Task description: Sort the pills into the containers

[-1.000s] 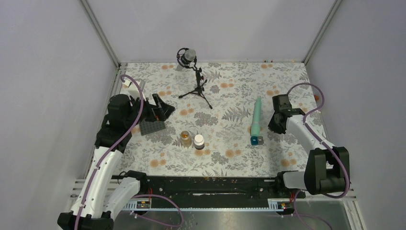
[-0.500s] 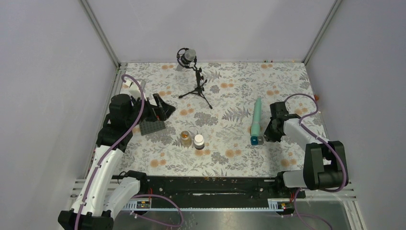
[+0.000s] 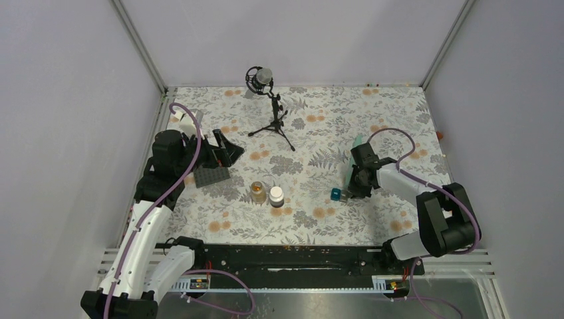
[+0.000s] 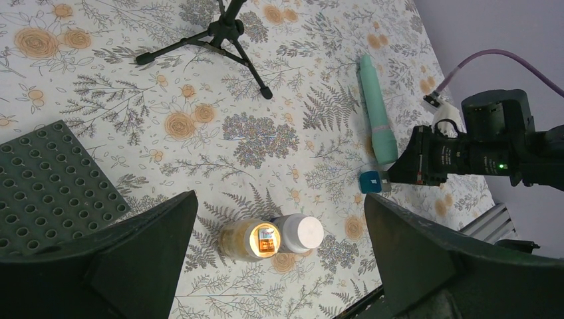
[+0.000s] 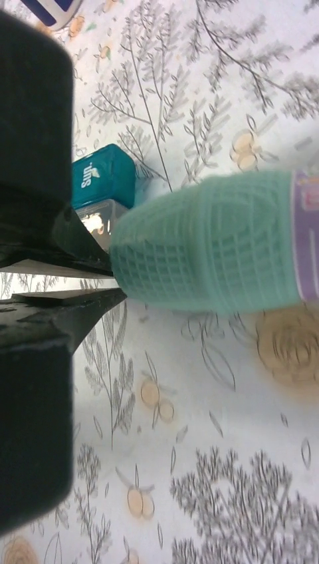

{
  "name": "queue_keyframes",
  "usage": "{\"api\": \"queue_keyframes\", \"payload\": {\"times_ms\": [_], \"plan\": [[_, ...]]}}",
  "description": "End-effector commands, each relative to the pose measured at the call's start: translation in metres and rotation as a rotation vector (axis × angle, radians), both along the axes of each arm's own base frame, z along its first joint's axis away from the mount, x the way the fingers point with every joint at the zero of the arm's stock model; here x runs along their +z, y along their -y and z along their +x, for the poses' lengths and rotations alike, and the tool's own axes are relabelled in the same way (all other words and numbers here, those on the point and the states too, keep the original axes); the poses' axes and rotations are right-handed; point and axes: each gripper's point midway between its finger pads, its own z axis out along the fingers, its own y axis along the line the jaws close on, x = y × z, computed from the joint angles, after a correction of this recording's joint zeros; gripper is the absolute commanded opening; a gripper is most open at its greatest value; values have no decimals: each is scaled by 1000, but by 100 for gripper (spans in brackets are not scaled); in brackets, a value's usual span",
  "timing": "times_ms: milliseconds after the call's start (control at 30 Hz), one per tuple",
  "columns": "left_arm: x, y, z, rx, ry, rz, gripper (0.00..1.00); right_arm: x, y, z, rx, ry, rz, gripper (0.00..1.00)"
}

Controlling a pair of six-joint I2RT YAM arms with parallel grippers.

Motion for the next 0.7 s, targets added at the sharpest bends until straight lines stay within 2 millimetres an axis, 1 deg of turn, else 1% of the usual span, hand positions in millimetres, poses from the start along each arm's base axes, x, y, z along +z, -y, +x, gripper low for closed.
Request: {"api": "queue_keyframes", "payload": {"times_ms": [0,33,100,167,200,233,300,400,467,567,667], "plan": [[9,3,2,-14,47,-16,99,9,-30,9,47,34,41,19],[10,3,2,-12,49,-15,99,11,-33,9,53,39,40,20],[9,3,2,-11,49,-15,99,15,-33,8,43,53,14,21],[10,2,2,-10,52,-15,99,23,-27,8,15,83,-43,25],[10,2,2,-9,51,-15,99,29,-19,10,-11,112,-95,27],[10,2,2,-9,51,-16,99,36,-16,9,-23,134,-122,29],[11,3,1,-11,52,-15,99,50,-14,8,-44,185,-167,36],[11,2,1,-9,55,-17,99,65,-22,9,-80,266,-165,49],[12,2,1,-8,57,-17,99,67,-31,12,-113,298,-127,56],[11,2,1,-8,55,-17,99,66,-43,16,-192,335,-90,61],[11,2,1,-6,53,-19,99,57,-44,19,-332,318,-91,67]]}}
